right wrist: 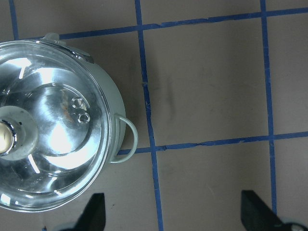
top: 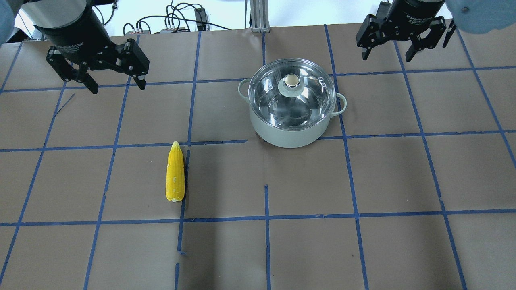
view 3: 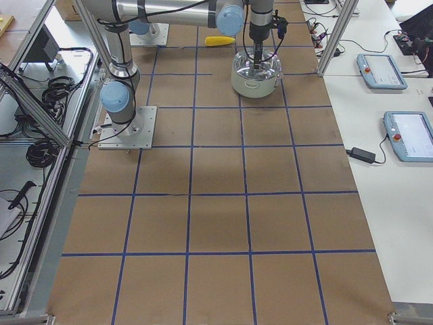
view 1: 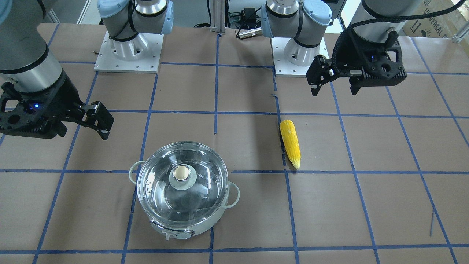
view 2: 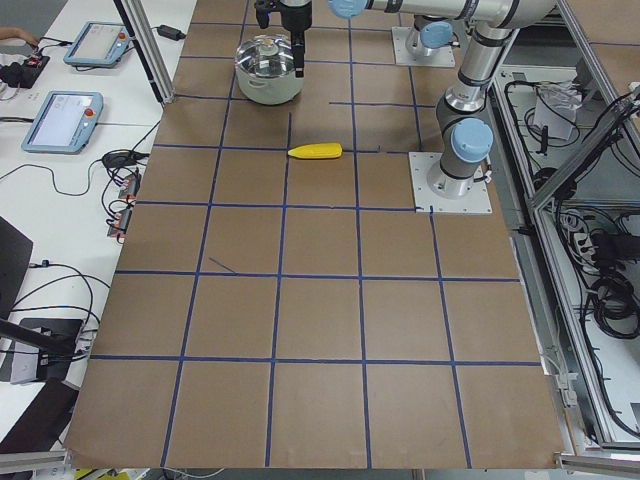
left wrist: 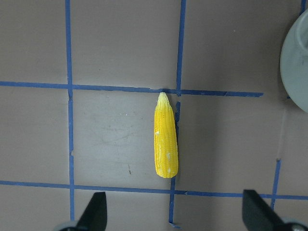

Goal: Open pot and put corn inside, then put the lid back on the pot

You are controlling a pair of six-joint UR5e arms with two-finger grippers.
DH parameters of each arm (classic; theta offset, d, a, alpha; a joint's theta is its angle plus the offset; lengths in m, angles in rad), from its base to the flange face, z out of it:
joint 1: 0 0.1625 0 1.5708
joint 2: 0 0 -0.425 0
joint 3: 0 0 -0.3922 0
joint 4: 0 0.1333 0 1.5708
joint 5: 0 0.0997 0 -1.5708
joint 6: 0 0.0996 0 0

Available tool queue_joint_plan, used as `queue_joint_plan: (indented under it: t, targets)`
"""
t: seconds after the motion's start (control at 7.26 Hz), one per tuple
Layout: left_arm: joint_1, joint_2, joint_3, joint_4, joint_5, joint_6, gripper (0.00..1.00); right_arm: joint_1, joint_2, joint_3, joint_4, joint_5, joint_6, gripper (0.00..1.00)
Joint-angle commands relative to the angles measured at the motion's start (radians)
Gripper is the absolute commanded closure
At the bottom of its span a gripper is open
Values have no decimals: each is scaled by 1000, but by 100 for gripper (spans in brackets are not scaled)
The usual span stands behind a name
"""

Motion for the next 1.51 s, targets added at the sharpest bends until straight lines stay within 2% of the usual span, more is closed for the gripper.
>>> queue_joint_plan:
  t: [0.0, 0.41, 0.83, 0.96, 1.38]
  targets:
    - [0, 4, -4, 0, -4, 0, 0, 0, 0, -2, 0, 0, -2, 0]
    - [-3, 4, -10, 8, -4, 0, 0, -6, 0, 1, 3, 6, -71, 0]
    - [-3, 4, -18, 9, 5, 3, 0, 24, 0, -22, 11, 6, 2, 0]
    - [-3, 4, -19, 9, 5, 12, 0, 93, 23, -49, 0, 0, 65, 0]
    - [-2, -1, -19, 11, 4, 12, 0, 285, 185, -144, -54, -6, 268, 0]
